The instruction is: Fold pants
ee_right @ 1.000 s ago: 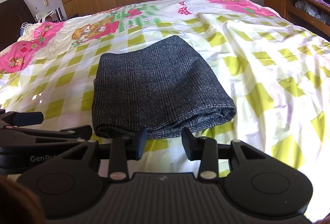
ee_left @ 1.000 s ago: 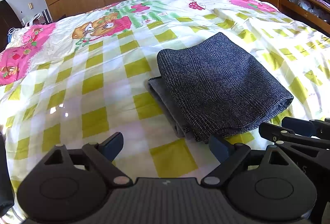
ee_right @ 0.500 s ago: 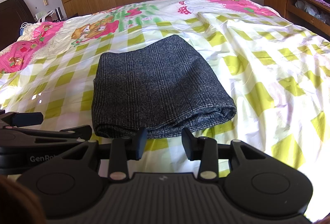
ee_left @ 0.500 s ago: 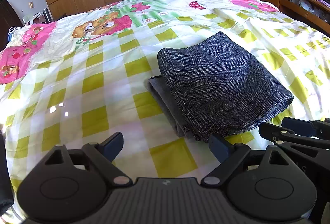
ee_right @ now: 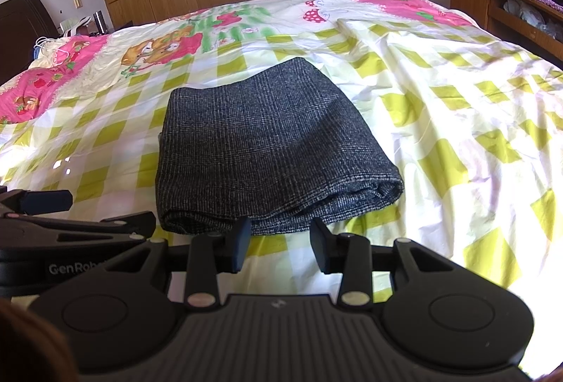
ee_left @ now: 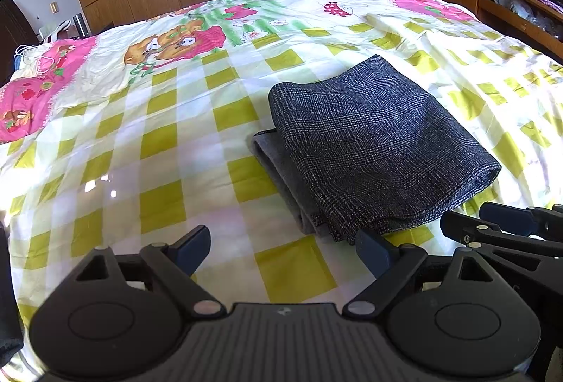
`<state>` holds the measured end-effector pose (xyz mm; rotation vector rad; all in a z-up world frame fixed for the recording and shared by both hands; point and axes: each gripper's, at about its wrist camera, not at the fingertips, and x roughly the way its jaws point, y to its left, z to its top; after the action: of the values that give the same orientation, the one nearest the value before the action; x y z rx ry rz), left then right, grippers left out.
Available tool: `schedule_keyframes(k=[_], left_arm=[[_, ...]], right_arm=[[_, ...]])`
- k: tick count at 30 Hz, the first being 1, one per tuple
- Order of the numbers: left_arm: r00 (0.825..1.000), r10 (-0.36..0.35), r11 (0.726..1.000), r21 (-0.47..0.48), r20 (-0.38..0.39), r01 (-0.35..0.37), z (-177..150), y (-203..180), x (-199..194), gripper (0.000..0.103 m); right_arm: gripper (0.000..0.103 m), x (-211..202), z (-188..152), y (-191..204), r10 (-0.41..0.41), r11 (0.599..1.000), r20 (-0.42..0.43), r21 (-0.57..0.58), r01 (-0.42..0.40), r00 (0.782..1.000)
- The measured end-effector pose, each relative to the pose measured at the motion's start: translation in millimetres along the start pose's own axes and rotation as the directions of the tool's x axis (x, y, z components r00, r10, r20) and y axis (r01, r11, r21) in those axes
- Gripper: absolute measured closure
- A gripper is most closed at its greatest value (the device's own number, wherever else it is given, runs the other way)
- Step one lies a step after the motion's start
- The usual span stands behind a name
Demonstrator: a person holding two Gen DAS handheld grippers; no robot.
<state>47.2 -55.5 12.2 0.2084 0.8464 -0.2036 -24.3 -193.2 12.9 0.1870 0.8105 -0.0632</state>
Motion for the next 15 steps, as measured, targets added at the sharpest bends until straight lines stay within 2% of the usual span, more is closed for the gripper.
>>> schedule_keyframes(k=[15], left_arm=[[1.0,-0.009,1.0,-0.019,-0.019,0.009,0.3,0.7,3.8,0.004]], right_arm=[[0.064,2.3,-2.1,0.7,-0.006,1.0,-0.013,-0.001,0.006,1.0]])
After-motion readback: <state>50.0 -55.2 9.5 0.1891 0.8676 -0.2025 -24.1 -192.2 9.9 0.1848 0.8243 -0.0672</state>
